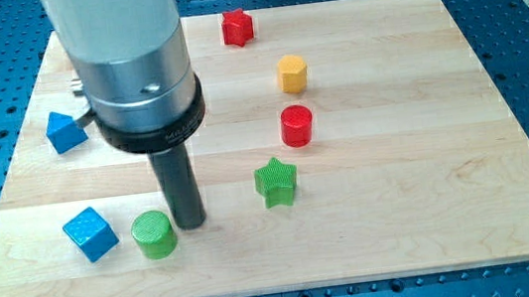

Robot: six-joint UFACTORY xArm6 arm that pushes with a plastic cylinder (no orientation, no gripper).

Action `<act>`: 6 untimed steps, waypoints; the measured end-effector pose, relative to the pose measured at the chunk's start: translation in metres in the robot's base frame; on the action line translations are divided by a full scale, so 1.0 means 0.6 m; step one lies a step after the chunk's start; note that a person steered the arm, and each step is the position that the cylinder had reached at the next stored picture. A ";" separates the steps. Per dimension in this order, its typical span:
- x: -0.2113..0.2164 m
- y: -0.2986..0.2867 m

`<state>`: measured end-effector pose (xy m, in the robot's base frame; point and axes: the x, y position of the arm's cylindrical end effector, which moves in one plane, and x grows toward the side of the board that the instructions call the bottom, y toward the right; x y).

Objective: Push the green circle to the left bottom of the green star

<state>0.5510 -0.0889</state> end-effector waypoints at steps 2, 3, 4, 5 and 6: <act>0.098 -0.039; 0.112 -0.111; 0.080 -0.123; 0.057 -0.084; 0.045 -0.071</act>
<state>0.5783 -0.1316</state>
